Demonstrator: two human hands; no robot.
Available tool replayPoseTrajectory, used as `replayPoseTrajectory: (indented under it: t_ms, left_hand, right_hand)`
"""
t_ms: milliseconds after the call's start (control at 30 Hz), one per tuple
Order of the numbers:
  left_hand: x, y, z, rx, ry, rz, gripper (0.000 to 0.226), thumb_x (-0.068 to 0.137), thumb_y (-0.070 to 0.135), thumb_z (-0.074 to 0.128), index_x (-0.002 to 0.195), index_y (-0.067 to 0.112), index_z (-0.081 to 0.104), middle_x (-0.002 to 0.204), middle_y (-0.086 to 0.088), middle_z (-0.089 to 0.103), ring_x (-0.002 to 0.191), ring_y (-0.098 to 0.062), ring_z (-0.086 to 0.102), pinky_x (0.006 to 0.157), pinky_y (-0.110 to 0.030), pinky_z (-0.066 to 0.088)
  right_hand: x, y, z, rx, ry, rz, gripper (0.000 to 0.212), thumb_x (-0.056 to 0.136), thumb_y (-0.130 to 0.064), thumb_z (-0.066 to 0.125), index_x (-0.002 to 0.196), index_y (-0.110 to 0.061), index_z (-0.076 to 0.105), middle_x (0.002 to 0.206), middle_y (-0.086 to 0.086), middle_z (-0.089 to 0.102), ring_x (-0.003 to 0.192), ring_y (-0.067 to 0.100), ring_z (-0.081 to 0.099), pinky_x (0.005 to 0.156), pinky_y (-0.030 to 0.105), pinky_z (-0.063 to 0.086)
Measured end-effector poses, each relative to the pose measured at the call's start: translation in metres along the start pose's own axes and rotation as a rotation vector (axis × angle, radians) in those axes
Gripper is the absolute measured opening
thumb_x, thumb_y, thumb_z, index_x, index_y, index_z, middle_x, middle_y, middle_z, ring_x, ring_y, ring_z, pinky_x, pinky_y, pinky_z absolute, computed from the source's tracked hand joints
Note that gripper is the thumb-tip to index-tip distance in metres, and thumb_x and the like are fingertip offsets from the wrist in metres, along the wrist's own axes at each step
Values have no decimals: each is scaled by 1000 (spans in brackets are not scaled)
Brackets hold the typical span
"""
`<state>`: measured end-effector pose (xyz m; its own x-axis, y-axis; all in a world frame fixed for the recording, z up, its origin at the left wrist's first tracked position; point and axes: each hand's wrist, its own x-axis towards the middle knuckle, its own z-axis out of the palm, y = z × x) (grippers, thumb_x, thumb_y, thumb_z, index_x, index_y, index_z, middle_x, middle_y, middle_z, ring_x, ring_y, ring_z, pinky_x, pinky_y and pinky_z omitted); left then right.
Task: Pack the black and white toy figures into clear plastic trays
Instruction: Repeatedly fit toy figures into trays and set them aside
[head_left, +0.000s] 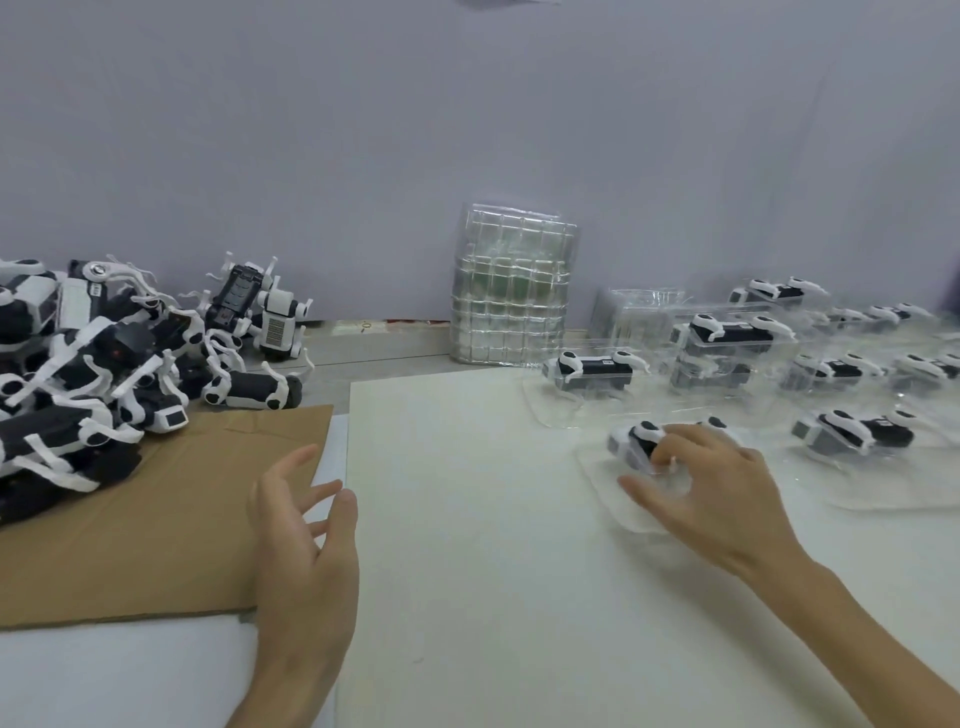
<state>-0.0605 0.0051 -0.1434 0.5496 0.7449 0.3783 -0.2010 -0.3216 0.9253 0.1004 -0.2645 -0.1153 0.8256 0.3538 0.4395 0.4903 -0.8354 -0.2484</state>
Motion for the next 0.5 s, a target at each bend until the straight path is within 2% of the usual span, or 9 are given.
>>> replayPoseTrajectory:
  t_ms: [67,200,300,367,500]
  left_hand:
    - [1,0,0,9,3,-5,33,100,12,51,124,33,44,127,14,39,102,15,55,79,-15,39]
    - [1,-1,-1,10,0,-25,33,100,12,51,123,35,44,126,14,38,97,19,54,77,-15,39]
    - [0,-1,-1,14,-2,-27,32,100,13,51,122,35,43,126,16,38,97,20,53,77,-15,39]
    - [0,-2,0,19,-2,-27,31,100,13,51,123,33,44,127,17,39,98,20,53,77,-15,39]
    - [0,-3,0,14,-3,-32,30,100,13,51,122,32,43,122,19,40,98,17,54,77,-14,39]
  right_hand:
    - [2,22,0,-28,67,42,26,80,-43,75,87,-21,63,116,-2,66,110,24,59,96,39,32]
    - [6,63,5,-68,180,105,30,81,-25,79,104,-12,64,129,10,60,122,30,55,103,50,31]
    - [9,89,6,-114,270,95,40,76,-3,77,112,-10,61,122,12,60,113,35,57,93,53,37]
    - [10,102,7,-155,324,77,41,71,6,75,108,-11,67,118,14,62,107,37,59,87,50,38]
    - [14,119,10,-224,360,120,30,73,14,71,88,-11,76,110,15,69,100,38,64,86,44,32]
